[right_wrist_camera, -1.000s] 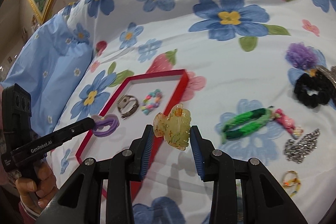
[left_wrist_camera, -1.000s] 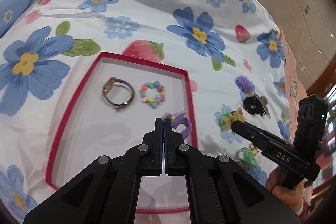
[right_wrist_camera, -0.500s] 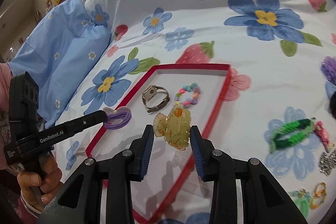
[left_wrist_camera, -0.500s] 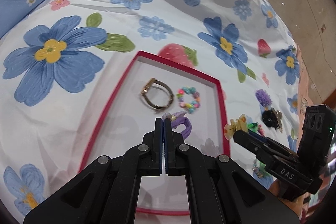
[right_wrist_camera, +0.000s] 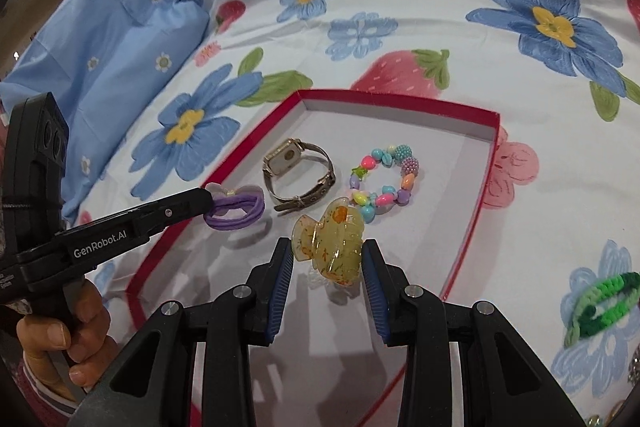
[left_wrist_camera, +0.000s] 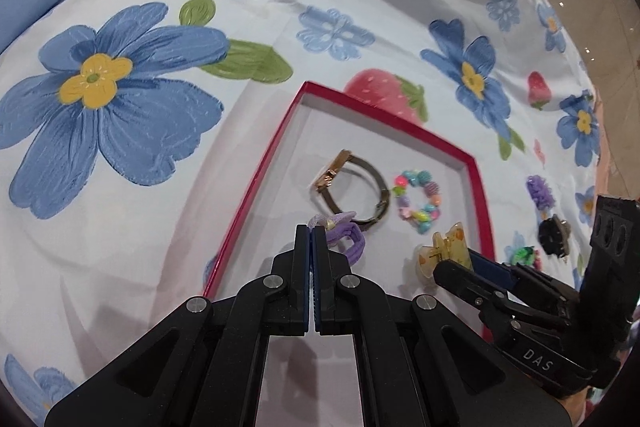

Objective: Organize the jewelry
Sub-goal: 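Lower the hair tie and claw clip into the tray and open both tools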

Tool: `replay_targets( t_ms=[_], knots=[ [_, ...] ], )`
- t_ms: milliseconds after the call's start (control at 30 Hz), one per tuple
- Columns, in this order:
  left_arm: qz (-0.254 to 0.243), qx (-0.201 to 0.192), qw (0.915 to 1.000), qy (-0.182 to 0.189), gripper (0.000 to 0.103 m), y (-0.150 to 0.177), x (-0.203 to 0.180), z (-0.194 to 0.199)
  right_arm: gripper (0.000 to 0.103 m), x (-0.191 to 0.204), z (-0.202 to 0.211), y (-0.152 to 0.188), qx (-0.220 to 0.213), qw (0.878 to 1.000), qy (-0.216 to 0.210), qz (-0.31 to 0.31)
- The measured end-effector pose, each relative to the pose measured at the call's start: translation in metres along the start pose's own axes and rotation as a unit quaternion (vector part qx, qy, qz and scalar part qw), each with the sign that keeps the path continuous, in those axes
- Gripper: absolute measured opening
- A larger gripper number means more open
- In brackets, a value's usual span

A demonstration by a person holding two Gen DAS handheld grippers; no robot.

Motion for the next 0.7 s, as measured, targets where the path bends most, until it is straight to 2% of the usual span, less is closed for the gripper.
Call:
replay_targets(
  t_ms=[400, 633, 700],
  knots=[
    [-0.013, 0.021, 0.9995, -0.022, 0.001, 0.007, 0.002, -0.014, 0.036, 0.003, -0.013, 0.002, 0.014, 1.000, 0.013, 0.024],
    [-0.004, 0.016, 0.9996, -0.023, 0.016, 0.006, 0.004, -0.008, 0.038, 0.003, -0.013, 0.001, 0.017, 1.000, 0.008, 0.023],
    [-0.001, 0.012, 0.9997, -0.022, 0.021, 0.006, 0.004, -0.003, 0.046, 0.002, -0.011, 0.000, 0.016, 1.000, 0.002, 0.017]
  ],
)
Point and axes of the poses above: each gripper's, at about its wrist camera, not at the fingertips, and z roughly against the way its jaws point, x to its left, y to its underside, the point moved 6 cm from there along -z, roughly the way its jaws point, and after that the axes turned 7 degrees about y, right-handed, at the moved point
